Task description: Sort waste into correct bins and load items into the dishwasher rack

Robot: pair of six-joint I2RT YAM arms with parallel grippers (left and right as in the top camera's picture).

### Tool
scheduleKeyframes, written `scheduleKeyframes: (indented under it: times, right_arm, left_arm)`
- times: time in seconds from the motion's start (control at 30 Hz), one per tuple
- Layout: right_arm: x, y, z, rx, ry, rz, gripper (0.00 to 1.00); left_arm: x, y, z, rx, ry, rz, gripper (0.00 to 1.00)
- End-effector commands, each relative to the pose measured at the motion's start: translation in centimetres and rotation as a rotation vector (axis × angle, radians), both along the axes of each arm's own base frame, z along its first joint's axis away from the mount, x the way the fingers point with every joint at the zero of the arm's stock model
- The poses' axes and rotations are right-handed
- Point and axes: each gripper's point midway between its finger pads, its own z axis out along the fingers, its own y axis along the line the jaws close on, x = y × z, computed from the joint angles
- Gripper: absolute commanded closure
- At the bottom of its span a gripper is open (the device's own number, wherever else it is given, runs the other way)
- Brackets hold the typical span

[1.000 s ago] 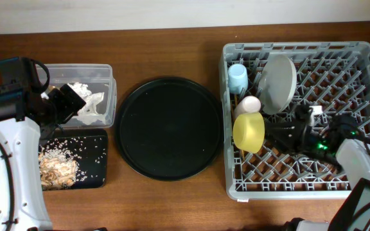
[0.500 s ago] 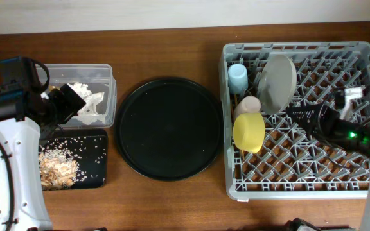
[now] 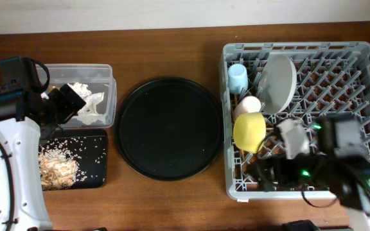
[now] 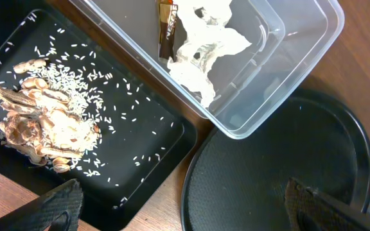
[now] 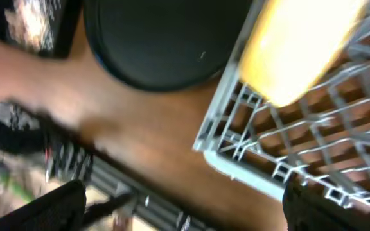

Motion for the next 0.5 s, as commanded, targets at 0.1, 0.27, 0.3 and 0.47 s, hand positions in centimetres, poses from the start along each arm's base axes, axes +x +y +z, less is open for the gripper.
scheduleKeyframes:
  times: [0.1, 0.27, 0.3, 0.47]
  right_arm:
    - [1.2, 3.5, -4.0, -0.105, 0.155, 0.106, 0.02]
    - [3.2, 3.2, -8.4, -0.294, 0.218, 0.004, 0.02]
    - [3.5, 3.4, -9.1, -0.297, 0.228, 0.000, 0.02]
    - [4.9, 2.7, -11.3, -0.381, 0.254, -0.031, 0.02]
  left_arm:
    - [-0.1, 0.0, 0.7, 0.006, -0.022, 0.001, 0.01]
    - [-0.1, 0.0, 0.7, 0.006, -0.022, 0.001, 0.01]
    - [-0.1, 0.0, 0.7, 0.006, -0.022, 0.001, 0.01]
    - [-0.1, 0.0, 0.7, 0.006, -0.022, 0.001, 0.01]
